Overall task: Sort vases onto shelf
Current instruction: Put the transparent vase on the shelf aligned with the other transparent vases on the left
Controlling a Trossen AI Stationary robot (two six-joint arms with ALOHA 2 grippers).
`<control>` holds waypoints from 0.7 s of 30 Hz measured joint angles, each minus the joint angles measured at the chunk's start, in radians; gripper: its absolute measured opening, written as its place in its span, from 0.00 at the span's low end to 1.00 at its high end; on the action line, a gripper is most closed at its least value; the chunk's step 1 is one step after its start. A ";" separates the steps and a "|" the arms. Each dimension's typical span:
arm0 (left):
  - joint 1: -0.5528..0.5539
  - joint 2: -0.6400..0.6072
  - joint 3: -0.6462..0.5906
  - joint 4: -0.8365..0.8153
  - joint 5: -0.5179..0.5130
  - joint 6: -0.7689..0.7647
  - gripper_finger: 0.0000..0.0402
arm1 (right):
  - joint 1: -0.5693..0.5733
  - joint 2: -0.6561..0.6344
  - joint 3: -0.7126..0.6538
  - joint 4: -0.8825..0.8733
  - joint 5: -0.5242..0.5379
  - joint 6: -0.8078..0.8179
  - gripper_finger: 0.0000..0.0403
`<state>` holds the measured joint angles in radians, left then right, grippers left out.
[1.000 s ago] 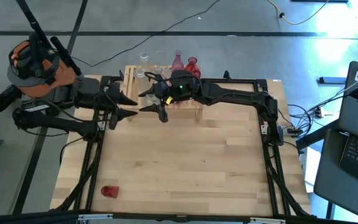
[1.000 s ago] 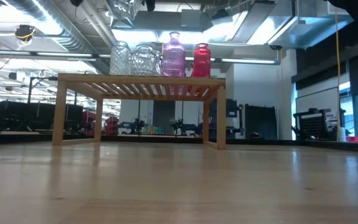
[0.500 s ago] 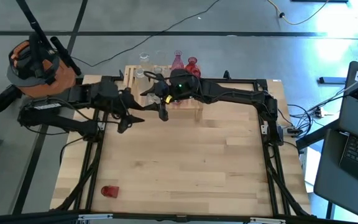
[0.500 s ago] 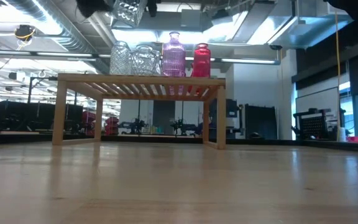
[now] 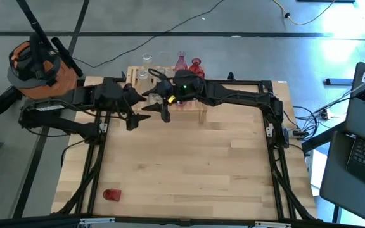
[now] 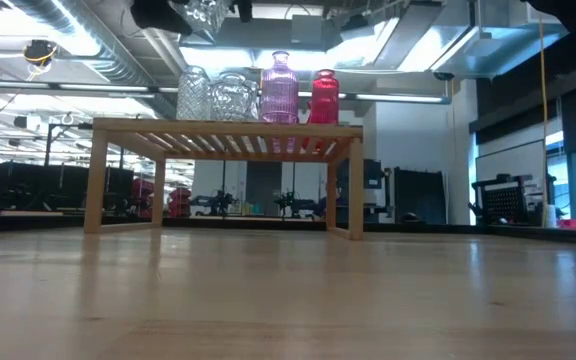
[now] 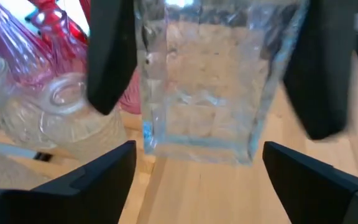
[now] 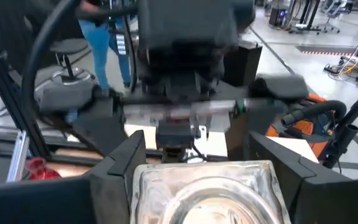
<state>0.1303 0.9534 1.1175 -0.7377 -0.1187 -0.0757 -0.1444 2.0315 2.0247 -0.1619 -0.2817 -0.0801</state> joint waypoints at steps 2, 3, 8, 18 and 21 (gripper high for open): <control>0.000 0.008 0.000 0.018 -0.006 0.000 0.86 | 0.000 -0.001 0.000 0.011 -0.005 0.016 0.50; 0.000 0.011 0.000 0.026 -0.007 0.000 0.86 | 0.000 -0.001 0.000 0.009 -0.007 0.021 0.50; 0.000 0.030 0.000 0.103 -0.008 0.001 0.86 | 0.000 -0.001 0.000 0.007 -0.007 0.023 0.50; 0.000 0.077 0.000 0.190 -0.010 0.001 0.85 | 0.000 -0.001 0.000 -0.017 -0.018 0.028 0.50; 0.000 0.093 0.000 0.203 -0.010 -0.012 0.80 | 0.000 -0.001 0.000 -0.016 -0.018 0.027 0.50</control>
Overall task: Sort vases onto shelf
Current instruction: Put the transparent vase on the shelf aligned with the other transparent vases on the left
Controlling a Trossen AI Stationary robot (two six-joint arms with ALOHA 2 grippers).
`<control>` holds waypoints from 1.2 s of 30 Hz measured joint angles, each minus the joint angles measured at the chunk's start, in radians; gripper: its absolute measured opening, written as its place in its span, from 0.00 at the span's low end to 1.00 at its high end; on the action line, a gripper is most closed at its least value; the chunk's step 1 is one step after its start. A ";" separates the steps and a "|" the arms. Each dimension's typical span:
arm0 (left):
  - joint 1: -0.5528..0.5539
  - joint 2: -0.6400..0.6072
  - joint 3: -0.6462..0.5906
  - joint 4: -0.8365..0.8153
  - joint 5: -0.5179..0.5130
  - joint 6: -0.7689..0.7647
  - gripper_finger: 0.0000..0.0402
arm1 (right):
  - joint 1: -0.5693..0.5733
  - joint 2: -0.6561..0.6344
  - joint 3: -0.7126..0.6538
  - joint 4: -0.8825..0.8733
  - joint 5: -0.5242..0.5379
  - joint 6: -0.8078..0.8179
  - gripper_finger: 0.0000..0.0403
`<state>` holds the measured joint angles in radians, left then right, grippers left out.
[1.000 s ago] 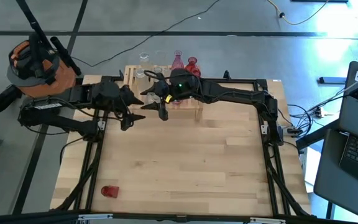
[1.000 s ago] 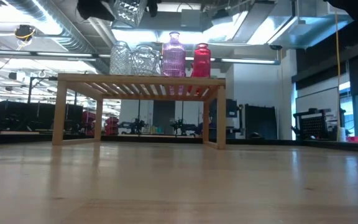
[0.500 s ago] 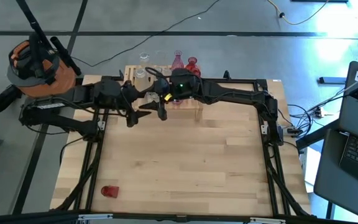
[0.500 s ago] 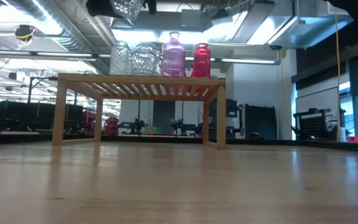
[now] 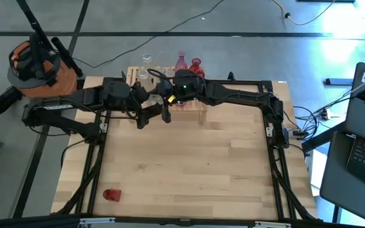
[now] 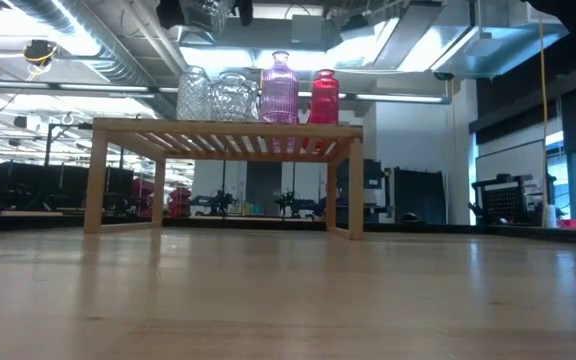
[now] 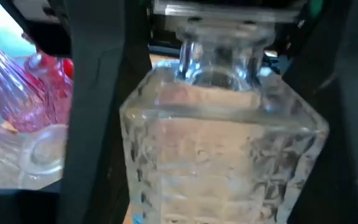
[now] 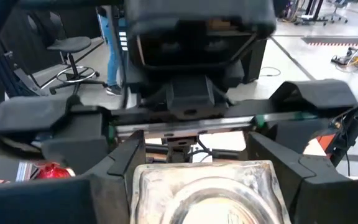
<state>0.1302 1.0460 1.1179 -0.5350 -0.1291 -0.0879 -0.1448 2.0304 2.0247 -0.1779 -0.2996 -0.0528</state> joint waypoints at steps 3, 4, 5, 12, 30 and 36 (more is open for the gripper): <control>0.000 0.009 0.000 -0.016 0.000 -0.016 0.70 | 0.000 0.000 0.000 -0.006 -0.010 0.001 0.50; 0.000 0.014 0.000 -0.016 0.001 -0.021 0.70 | 0.000 0.000 0.000 -0.009 -0.014 0.001 0.50; 0.000 0.015 0.000 -0.017 0.001 -0.025 0.70 | 0.000 0.000 0.000 -0.014 -0.016 0.001 0.50; -0.002 -0.007 0.000 -0.049 -0.018 -0.063 0.70 | 0.000 0.002 -0.001 0.008 -0.016 0.003 0.50; 0.001 -0.299 -0.082 -0.233 -0.256 -0.281 0.58 | -0.035 -0.061 -0.003 0.110 0.041 -0.039 0.64; 0.001 -0.397 -0.220 -0.195 -0.257 -0.387 0.58 | -0.039 -0.069 0.001 0.168 0.014 -0.052 0.49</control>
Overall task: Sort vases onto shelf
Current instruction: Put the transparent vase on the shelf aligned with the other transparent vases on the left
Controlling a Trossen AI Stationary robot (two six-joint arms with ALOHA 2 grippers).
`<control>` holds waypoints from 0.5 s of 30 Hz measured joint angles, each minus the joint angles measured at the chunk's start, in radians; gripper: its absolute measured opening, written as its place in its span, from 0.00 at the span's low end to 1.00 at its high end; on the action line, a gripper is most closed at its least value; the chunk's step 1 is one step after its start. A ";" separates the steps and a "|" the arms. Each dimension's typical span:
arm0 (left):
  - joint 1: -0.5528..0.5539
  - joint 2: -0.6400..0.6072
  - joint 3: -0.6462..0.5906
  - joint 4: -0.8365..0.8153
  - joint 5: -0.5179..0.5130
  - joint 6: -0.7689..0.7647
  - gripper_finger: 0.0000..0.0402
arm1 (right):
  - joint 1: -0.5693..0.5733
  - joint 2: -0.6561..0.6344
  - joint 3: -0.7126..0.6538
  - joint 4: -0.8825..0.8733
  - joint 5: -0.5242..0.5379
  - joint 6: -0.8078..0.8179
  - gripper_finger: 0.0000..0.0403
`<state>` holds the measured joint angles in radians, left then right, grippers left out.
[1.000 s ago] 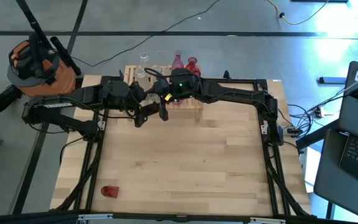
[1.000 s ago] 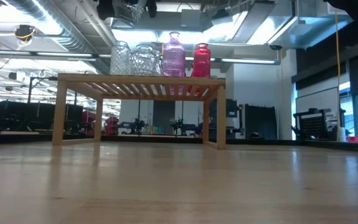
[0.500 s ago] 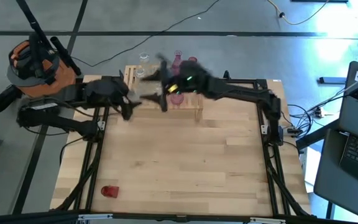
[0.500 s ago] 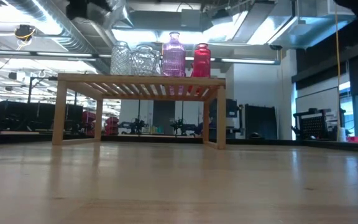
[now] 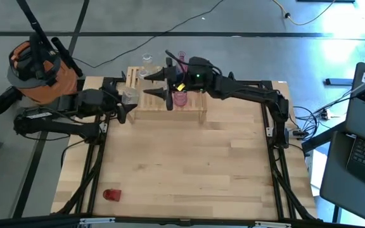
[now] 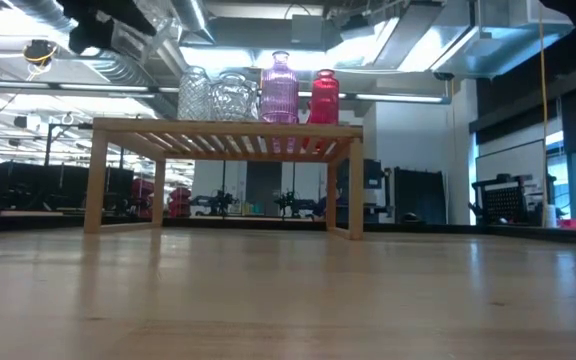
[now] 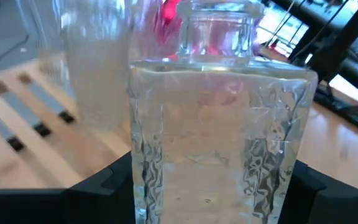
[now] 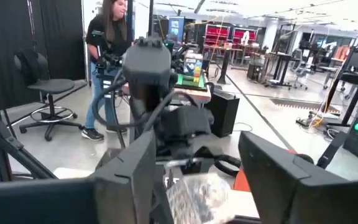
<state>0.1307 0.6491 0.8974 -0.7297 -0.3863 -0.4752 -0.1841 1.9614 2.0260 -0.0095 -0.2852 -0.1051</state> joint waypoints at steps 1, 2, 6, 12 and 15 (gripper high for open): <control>0.000 -0.014 -0.028 0.015 0.002 -0.010 0.58 | 0.000 0.002 -0.001 0.006 -0.002 -0.003 0.47; 0.000 -0.026 -0.055 0.049 0.003 -0.017 0.58 | 0.000 0.004 -0.002 0.010 -0.003 -0.005 0.46; 0.000 -0.068 -0.174 0.200 0.003 0.002 0.58 | -0.006 -0.003 -0.002 0.016 -0.008 -0.008 0.43; 0.000 -0.076 -0.350 0.470 -0.038 0.066 0.58 | -0.006 -0.013 -0.002 0.006 -0.026 -0.007 0.43; -0.001 -0.077 -0.439 0.576 -0.088 0.065 0.58 | -0.006 -0.025 -0.002 0.005 -0.046 -0.006 0.43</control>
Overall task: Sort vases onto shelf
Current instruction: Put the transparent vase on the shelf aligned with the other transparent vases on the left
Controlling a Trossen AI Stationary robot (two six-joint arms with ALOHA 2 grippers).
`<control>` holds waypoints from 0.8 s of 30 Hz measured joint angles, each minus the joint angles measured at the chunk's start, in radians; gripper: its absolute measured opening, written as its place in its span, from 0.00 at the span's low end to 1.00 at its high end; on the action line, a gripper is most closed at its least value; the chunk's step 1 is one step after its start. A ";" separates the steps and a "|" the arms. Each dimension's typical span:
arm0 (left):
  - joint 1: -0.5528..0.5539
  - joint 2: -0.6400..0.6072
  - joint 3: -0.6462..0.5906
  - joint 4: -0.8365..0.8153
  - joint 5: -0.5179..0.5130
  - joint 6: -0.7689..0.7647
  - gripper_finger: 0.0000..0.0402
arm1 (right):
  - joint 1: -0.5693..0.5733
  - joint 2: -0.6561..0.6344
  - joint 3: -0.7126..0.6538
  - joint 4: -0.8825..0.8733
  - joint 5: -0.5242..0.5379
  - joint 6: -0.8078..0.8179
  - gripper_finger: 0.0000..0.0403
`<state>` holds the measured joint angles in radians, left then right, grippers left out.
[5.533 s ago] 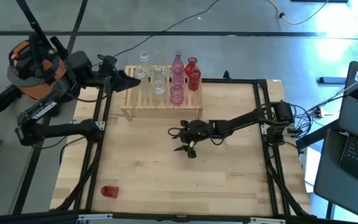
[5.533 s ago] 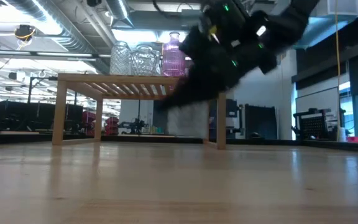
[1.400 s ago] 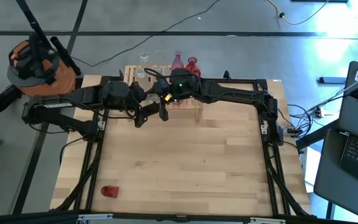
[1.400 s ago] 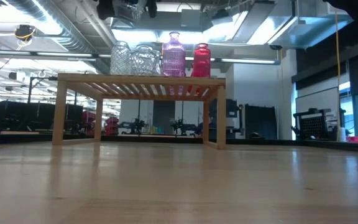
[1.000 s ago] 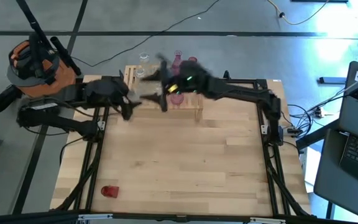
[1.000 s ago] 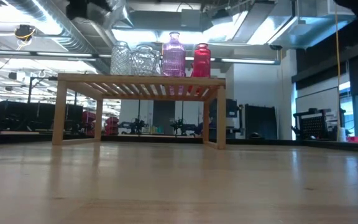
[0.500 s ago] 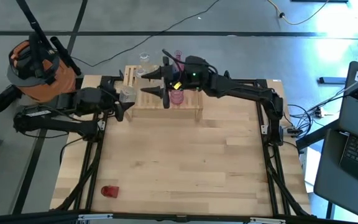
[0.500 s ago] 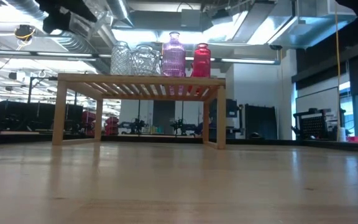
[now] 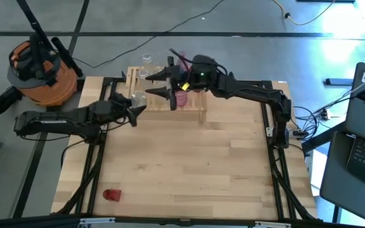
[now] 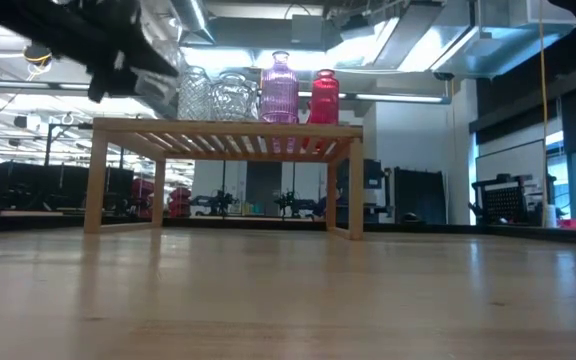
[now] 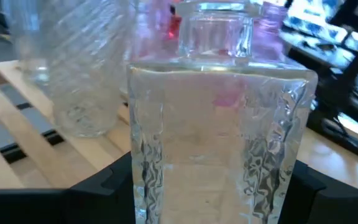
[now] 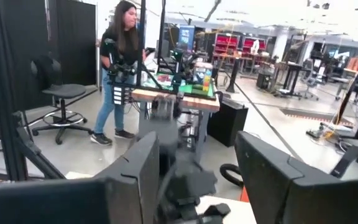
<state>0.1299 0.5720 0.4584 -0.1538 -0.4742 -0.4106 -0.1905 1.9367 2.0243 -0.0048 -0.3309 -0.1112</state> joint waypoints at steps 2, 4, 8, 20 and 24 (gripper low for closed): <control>0.000 0.001 -0.064 0.093 -0.050 0.002 0.58 | 0.000 -0.005 0.000 0.000 -0.003 0.000 0.43; 0.000 0.001 -0.124 0.180 -0.109 0.022 0.58 | 0.000 -0.015 0.000 -0.020 -0.010 0.000 0.43; 0.001 0.001 -0.204 0.308 -0.146 0.076 0.58 | 0.000 -0.030 0.000 -0.060 -0.013 -0.003 0.43; 0.013 0.027 -0.263 0.382 -0.142 0.209 0.58 | 0.000 -0.041 0.001 -0.122 -0.002 -0.028 0.43; 0.031 0.055 -0.264 0.396 -0.110 0.260 0.58 | -0.001 -0.041 0.001 -0.128 -0.002 -0.028 0.43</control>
<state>0.1606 0.6270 0.1944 0.2420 -0.5838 -0.1508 -0.1912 1.8957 2.0251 -0.1325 -0.3324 -0.1394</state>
